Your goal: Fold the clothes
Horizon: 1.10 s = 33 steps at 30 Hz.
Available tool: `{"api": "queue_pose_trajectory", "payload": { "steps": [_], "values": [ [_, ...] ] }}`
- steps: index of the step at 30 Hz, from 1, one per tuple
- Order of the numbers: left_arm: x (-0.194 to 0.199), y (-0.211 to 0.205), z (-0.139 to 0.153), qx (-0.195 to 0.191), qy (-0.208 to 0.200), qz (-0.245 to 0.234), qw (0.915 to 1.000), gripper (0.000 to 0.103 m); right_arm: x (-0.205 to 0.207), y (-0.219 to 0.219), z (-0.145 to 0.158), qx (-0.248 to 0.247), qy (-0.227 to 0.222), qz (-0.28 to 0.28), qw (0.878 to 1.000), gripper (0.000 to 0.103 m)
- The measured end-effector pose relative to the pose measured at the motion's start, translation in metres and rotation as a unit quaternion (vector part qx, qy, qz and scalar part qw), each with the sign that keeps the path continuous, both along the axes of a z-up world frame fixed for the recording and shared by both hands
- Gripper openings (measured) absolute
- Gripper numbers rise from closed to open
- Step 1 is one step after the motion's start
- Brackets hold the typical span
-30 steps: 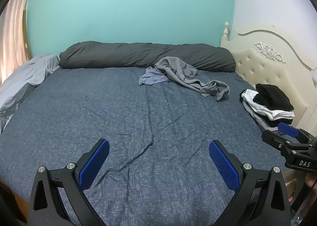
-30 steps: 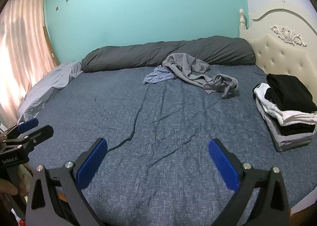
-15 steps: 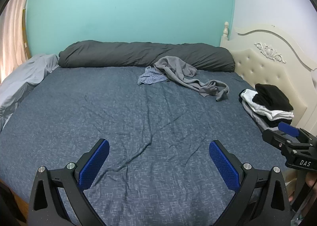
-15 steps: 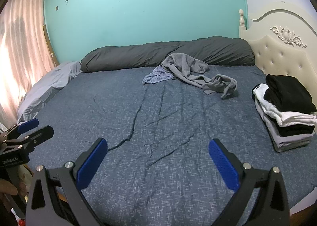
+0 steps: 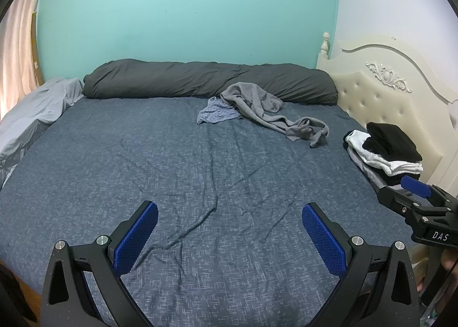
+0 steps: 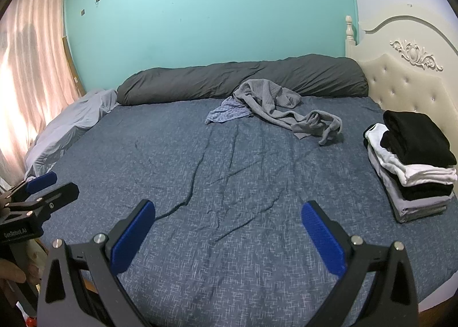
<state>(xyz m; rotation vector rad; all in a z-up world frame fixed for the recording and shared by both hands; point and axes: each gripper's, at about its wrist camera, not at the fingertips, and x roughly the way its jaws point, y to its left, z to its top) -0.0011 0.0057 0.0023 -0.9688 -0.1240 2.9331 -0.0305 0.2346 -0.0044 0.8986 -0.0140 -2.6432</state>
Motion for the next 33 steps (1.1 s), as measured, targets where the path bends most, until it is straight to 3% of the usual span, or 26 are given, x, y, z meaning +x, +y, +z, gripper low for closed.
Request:
{"api": "queue_pose_trajectory", "payload": {
  "steps": [33],
  "values": [
    [-0.016, -0.004, -0.011, 0.004, -0.008, 0.005, 0.9999, 0.103, -0.016, 0.001, -0.016, -0.002, -0.015, 0.003, 1.000, 0.103]
  ]
}}
